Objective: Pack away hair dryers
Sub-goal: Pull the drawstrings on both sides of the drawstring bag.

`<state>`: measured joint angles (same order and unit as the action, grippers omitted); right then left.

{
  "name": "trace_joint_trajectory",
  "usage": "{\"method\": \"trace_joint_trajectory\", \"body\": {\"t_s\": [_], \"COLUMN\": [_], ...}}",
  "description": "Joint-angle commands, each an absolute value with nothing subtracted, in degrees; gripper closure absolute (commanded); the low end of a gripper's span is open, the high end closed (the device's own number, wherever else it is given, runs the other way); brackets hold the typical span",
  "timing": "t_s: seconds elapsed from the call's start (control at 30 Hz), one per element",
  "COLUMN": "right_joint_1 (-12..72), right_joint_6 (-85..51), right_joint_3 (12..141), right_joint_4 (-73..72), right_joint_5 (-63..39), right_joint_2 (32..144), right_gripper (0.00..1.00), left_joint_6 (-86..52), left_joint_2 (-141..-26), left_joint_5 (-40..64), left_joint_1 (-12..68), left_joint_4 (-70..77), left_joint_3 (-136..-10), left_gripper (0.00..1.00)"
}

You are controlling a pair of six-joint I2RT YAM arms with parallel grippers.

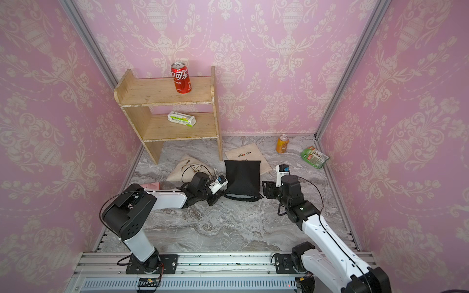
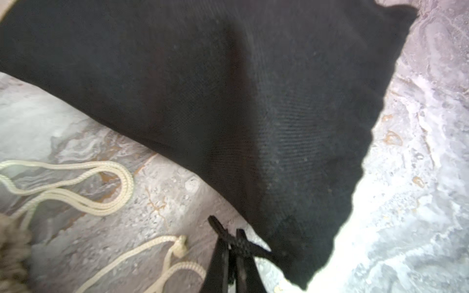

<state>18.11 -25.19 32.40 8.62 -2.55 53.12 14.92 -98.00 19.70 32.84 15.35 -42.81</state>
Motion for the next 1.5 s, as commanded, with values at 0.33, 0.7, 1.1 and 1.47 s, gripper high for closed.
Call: {"method": "trace_joint_trajectory", "body": {"t_s": [0.33, 0.7, 1.1, 1.47], "right_joint_1": [17.4, 12.8, 12.4, 12.4], "right_joint_6": [-45.5, -71.1, -93.9, -101.1], "right_joint_3": [36.9, 28.3, 21.1, 20.3], "right_joint_4": [22.6, 7.1, -4.9, -11.7], "right_joint_5": [-5.7, -16.2, -12.8, -13.8], "right_joint_2": [60.7, 66.1, 67.8, 75.5], "right_gripper": [0.40, 0.41, 0.42, 0.45], "left_joint_6": [6.3, 4.2, 3.3, 2.6], "left_joint_2": [-91.2, -90.7, -90.3, -90.3], "left_joint_5": [16.2, 16.0, 16.3, 17.5], "left_joint_1": [32.6, 34.0, 35.4, 35.6], "left_joint_4": [15.0, 17.1, 19.0, 20.6], "left_joint_3": [-45.3, -43.7, -43.4, -43.5], "left_gripper": [1.00, 1.00, 1.00, 1.00]}}
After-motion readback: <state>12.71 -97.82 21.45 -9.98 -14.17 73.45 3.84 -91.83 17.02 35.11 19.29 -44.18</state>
